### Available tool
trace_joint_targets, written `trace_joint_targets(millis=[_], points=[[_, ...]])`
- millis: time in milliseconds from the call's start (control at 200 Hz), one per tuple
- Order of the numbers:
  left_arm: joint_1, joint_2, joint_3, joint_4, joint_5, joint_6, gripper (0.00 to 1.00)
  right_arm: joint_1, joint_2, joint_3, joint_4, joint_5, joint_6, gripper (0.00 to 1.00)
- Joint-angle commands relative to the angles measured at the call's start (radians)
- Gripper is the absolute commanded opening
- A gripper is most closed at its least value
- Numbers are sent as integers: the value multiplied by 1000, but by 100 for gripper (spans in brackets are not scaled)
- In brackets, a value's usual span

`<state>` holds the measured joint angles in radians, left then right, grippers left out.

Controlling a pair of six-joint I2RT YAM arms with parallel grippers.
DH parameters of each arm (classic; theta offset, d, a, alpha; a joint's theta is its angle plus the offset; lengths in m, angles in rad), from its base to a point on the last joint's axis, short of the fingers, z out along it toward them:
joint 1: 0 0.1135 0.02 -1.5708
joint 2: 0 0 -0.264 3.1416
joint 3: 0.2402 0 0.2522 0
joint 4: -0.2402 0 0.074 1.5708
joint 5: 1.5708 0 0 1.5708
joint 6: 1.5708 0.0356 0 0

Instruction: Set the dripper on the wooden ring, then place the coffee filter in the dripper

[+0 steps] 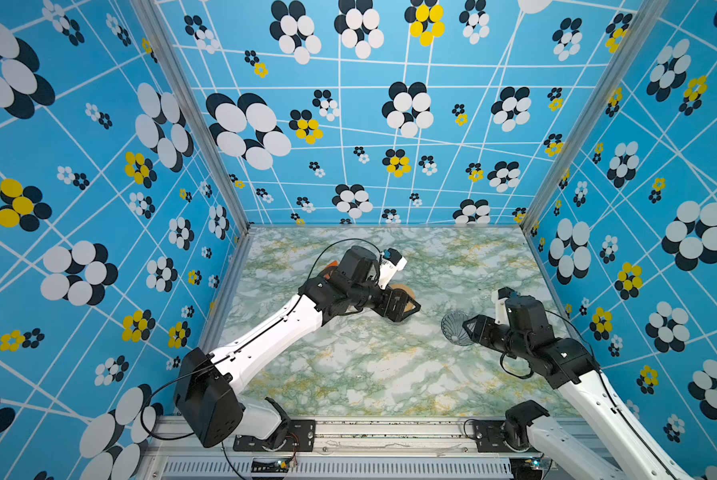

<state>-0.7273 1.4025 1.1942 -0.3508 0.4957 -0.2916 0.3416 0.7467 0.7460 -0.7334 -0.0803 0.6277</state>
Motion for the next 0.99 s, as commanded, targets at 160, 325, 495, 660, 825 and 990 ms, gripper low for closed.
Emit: trace_joint_targets(millis=[160, 325, 495, 660, 825, 990], points=[[-87, -42, -67, 84, -145, -46, 99, -89, 12, -43, -66, -1, -19, 55], [-108, -10, -64, 77, -155, -53, 99, -144, 55, -70, -29, -54, -37, 56], [-123, 10, -55, 69, -142, -53, 99, -206, 80, -102, 17, -78, -34, 56], [-124, 14, -44, 53, -148, -38, 99, -273, 121, -137, 92, -156, -31, 55], [-125, 14, -40, 48, -148, -31, 99, -284, 185, -153, 162, -200, -25, 48], [-126, 17, -33, 35, -148, -29, 99, -291, 238, -167, 231, -221, -21, 43]])
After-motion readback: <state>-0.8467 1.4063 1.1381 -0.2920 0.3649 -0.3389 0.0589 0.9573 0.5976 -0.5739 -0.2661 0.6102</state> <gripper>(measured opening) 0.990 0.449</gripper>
